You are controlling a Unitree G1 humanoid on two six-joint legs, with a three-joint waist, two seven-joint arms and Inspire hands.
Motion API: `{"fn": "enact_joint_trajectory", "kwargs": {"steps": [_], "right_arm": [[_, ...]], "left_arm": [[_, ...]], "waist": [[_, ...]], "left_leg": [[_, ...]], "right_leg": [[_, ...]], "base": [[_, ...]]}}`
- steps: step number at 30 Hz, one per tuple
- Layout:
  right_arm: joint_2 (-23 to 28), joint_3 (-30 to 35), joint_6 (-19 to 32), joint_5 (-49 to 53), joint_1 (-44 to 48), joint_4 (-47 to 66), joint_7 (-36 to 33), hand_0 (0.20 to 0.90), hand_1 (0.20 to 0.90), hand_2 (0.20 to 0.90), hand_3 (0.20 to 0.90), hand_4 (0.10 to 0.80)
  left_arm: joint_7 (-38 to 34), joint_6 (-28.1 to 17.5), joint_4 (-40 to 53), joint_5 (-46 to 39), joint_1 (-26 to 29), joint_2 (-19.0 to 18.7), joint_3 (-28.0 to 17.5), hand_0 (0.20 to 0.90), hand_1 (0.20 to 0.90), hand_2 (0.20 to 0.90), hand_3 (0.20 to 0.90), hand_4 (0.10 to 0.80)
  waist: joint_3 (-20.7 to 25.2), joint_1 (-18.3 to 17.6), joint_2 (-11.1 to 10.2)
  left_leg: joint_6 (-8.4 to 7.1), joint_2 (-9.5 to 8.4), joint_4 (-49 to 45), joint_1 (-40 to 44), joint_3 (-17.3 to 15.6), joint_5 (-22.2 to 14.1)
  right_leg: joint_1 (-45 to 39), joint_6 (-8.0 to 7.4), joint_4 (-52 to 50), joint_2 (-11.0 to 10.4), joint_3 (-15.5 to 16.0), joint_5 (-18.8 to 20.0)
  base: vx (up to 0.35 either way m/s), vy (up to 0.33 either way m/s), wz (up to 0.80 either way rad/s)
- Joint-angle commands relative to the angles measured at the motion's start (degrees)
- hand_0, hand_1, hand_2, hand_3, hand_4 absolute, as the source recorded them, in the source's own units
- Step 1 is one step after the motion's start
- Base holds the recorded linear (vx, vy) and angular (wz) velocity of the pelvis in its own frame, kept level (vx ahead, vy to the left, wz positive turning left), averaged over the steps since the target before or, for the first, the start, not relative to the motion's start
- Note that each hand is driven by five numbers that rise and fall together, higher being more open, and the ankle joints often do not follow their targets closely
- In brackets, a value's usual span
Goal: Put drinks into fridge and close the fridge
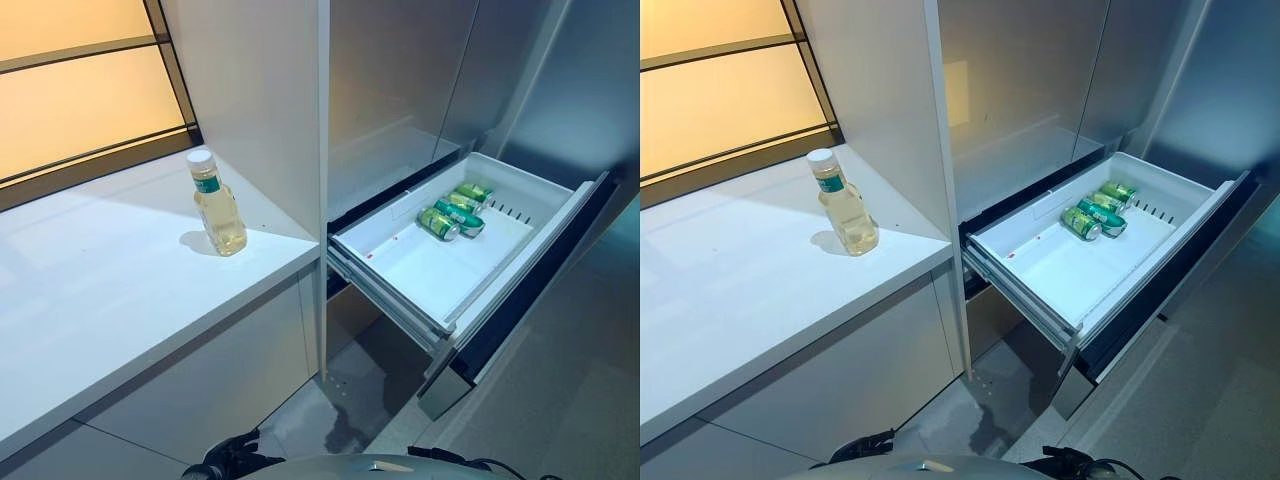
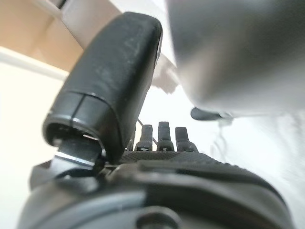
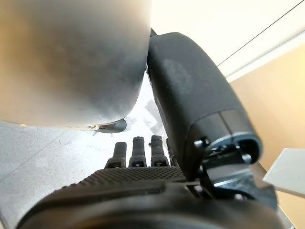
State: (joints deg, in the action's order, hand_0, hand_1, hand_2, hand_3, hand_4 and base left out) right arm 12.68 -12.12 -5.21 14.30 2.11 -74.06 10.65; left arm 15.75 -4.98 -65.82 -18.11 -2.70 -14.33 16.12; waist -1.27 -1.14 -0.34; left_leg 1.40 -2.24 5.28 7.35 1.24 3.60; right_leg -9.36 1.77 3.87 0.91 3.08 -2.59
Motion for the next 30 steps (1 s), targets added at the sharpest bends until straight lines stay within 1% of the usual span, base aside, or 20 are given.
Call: {"fn": "enact_joint_trajectory", "kwargs": {"steps": [1,2,3,6,7,8,9,10,11,12,14,15,16,18,20,23,24,26,29,30], "right_arm": [[1.18,-1.26,-0.20,-1.83,3.03,-0.53,2.00,0.900,0.900,0.900,0.900,0.800],[1.24,-1.26,-0.24,-1.84,3.02,-0.48,2.01,0.900,0.900,0.900,0.900,0.800],[1.70,-1.35,-0.40,-2.08,3.06,0.01,2.27,0.900,0.900,0.900,0.900,0.800],[2.21,-1.15,-0.45,-2.71,2.91,0.38,2.69,0.900,0.900,0.900,0.900,0.800],[2.65,-1.01,-0.53,-3.11,2.65,0.77,2.82,0.900,0.900,0.900,0.900,0.800],[2.97,-0.91,-0.62,-3.23,2.55,0.91,2.95,0.900,0.900,0.900,0.900,0.800],[3.07,-0.87,-0.67,-3.27,2.52,0.97,3.01,0.900,0.900,0.900,0.900,0.800],[3.35,-0.72,-0.79,-3.35,2.29,1.27,3.03,0.900,0.900,0.900,0.900,0.800],[3.38,-0.66,-0.80,-3.40,2.23,1.31,3.04,0.900,0.900,0.900,0.900,0.800],[3.58,-0.39,-0.68,-3.47,1.95,1.35,3.08,0.900,0.900,0.900,0.900,0.800],[3.52,-0.03,-0.36,-3.62,1.47,1.40,2.93,0.900,0.900,0.900,0.900,0.800],[3.31,0.29,0.06,-3.73,0.98,1.36,2.77,0.900,0.900,0.900,0.900,0.800],[3.09,0.35,0.28,-3.67,0.80,1.28,2.59,0.900,0.900,0.900,0.900,0.800],[2.27,0.35,0.84,-3.12,0.36,1.18,2.08,0.900,0.900,0.900,0.900,0.800],[1.03,-0.15,0.98,-2.56,0.20,1.26,1.28,0.900,0.900,0.900,0.900,0.800],[-0.58,-1.59,1.01,-1.42,0.41,1.09,0.04,0.900,0.900,0.900,0.900,0.800],[-0.97,-2.04,1.04,-0.93,0.45,0.98,-0.30,0.900,0.900,0.900,0.900,0.800],[-1.43,-2.51,1.29,-0.46,0.30,0.79,-0.68,0.900,0.900,0.900,0.900,0.800],[-1.90,-3.33,1.52,-0.03,0.09,0.83,-1.32,0.900,0.900,0.900,0.900,0.800],[-2.12,-3.76,1.34,0.10,-0.16,1.36,-1.70,0.900,0.900,0.900,0.900,0.800]], "left_arm": [[8.45,-2.67,5.68,-1.38,6.04,0.29,1.39,0.900,0.900,0.900,0.900,0.800],[8.66,-2.55,6.05,-1.63,6.04,0.17,1.53,0.900,0.900,0.900,0.900,0.800],[12.74,0.20,10.94,-3.23,6.22,-0.96,2.81,0.900,0.900,0.900,0.900,0.800],[18.36,3.95,16.52,-6.09,6.09,-2.44,3.49,0.900,0.900,0.900,0.900,0.800],[23.20,9.14,22.62,-10.47,6.27,-4.04,3.64,0.900,0.900,0.900,0.900,0.800],[27.35,12.34,26.15,-13.78,6.39,-4.74,3.05,0.900,0.900,0.900,0.900,0.800],[28.91,13.32,27.18,-15.27,6.40,-4.97,2.85,0.900,0.900,0.900,0.900,0.800],[32.96,20.00,34.65,-20.31,6.59,-5.81,1.23,0.900,0.900,0.900,0.900,0.800],[34.03,20.61,35.49,-21.37,6.59,-5.98,1.02,0.900,0.900,0.900,0.900,0.800],[38.49,23.28,39.40,-26.28,6.49,-6.48,-0.20,0.900,0.900,0.900,0.900,0.800],[40.54,28.28,46.82,-32.06,6.43,-5.65,-2.28,0.900,0.900,0.900,0.900,0.800],[44.09,30.01,51.26,-39.66,6.27,-4.77,-3.95,0.900,0.900,0.900,0.900,0.800],[44.18,31.37,53.66,-42.79,6.41,-3.82,-4.71,0.900,0.900,0.900,0.900,0.800],[47.25,34.04,58.03,-54.17,6.74,-1.08,-6.58,0.900,0.900,0.900,0.900,0.800],[48.68,32.63,61.16,-62.50,7.62,1.38,-7.02,0.900,0.900,0.900,0.900,0.800],[48.15,25.94,66.44,-71.05,9.56,3.32,-5.98,0.900,0.900,0.900,0.900,0.800],[47.33,23.21,69.00,-73.48,10.47,3.41,-5.83,0.900,0.900,0.900,0.900,0.800],[50.89,21.93,72.65,-77.32,11.94,3.32,-5.83,0.900,0.900,0.900,0.900,0.800],[51.11,18.73,77.23,-78.63,13.29,2.39,-4.84,0.900,0.900,0.900,0.900,0.800],[49.58,14.42,80.95,-78.16,14.48,1.46,-4.36,0.900,0.900,0.900,0.900,0.800]], "waist": [[-1.29,1.02,1.41],[-1.30,1.01,1.44],[-1.40,0.82,1.82],[-1.38,0.63,2.20],[-1.40,0.51,2.54],[-1.44,0.52,2.66],[-1.48,0.52,2.69],[-1.47,0.66,2.80],[-1.49,0.67,2.80],[-1.47,0.85,2.83],[-1.48,1.08,2.74],[-1.55,1.32,2.61],[-1.53,1.45,2.50],[-1.54,1.69,2.16],[-1.58,1.72,1.67],[-1.81,1.66,1.06],[-1.82,1.67,0.87],[-1.80,1.69,0.56],[-1.81,1.43,0.45],[-1.76,1.18,0.33]], "left_leg": [[0.84,-1.17,-0.45,0.43,-1.68,-4.46],[0.85,-1.17,-0.45,0.44,-1.68,-4.46],[0.87,-1.13,-0.41,0.46,-1.71,-4.43],[0.90,-1.06,-0.29,0.55,-1.82,-4.48],[0.96,-1.07,-0.28,0.55,-1.78,-4.50],[0.98,-1.06,-0.28,0.57,-1.78,-4.53],[0.99,-1.05,-0.28,0.61,-1.77,-4.55],[1.10,-1.08,-0.28,0.61,-1.60,-4.68],[1.13,-1.09,-0.28,0.65,-1.56,-4.72],[1.18,-1.11,-0.28,0.66,-1.42,-4.82],[1.27,-1.13,-0.28,0.70,-1.28,-4.98],[1.37,-1.17,-0.28,0.81,-1.03,-5.13],[1.42,-1.19,-0.28,0.83,-0.93,-5.24],[1.51,-1.19,-0.28,1.04,-0.64,-5.62],[1.56,-1.14,-0.28,1.24,-0.42,-5.93],[1.61,-1.12,-0.28,1.40,-0.15,-6.11],[1.64,-1.13,-0.28,1.46,-0.07,-6.18],[1.65,-1.19,-0.28,1.49,0.15,-6.26],[1.56,-1.14,-0.28,1.56,0.17,-6.30],[1.64,-1.16,-0.28,1.61,0.19,-6.44]], "right_leg": [[2.90,-3.44,-1.42,-0.51,1.78,2.82],[2.90,-3.44,-1.44,-0.50,1.76,2.81],[3.02,-3.48,-1.61,-0.46,1.55,2.77],[3.06,-3.54,-1.66,-0.40,1.32,2.66],[3.12,-3.61,-1.71,-0.37,1.07,2.65],[3.12,-3.63,-1.71,-0.40,0.98,2.66],[3.08,-3.64,-1.70,-0.41,0.97,2.66],[3.03,-3.64,-1.61,-0.46,0.91,2.73],[2.99,-3.65,-1.59,-0.48,0.91,2.73],[2.94,-3.67,-1.52,-0.53,0.93,2.80],[2.79,-3.64,-1.41,-0.65,0.96,2.88],[2.58,-3.52,-1.35,-0.74,0.99,2.92],[2.50,-3.47,-1.28,-0.77,1.05,2.93],[2.28,-3.26,-1.29,-0.84,1.10,2.89],[2.14,-3.00,-1.39,-0.85,1.10,2.85],[1.95,-2.65,-1.43,-0.75,1.05,2.77],[1.85,-2.62,-1.38,-0.75,1.12,2.74],[1.64,-2.62,-1.18,-0.76,1.27,2.75],[1.66,-2.62,-1.32,-0.71,1.25,2.70],[1.54,-2.62,-1.20,-0.73,1.20,2.68]], "base": [[-0.011,0.024,-0.04],[-0.005,0.032,-0.08],[-0.002,0.030,-0.08],[0.004,0.035,-0.07],[0.007,0.049,-0.05],[0.005,0.039,-0.03],[0.000,0.000,0.00],[0.000,0.000,0.00],[0.000,0.000,0.00],[0.000,0.000,0.00],[0.000,0.000,0.00],[0.000,0.000,0.00],[0.000,0.000,0.00],[0.000,0.000,0.00],[0.023,-0.038,0.02],[0.011,-0.025,0.01],[0.000,0.000,0.00],[0.000,0.000,0.00],[0.003,-0.005,0.01],[0.000,0.000,0.00]]}}
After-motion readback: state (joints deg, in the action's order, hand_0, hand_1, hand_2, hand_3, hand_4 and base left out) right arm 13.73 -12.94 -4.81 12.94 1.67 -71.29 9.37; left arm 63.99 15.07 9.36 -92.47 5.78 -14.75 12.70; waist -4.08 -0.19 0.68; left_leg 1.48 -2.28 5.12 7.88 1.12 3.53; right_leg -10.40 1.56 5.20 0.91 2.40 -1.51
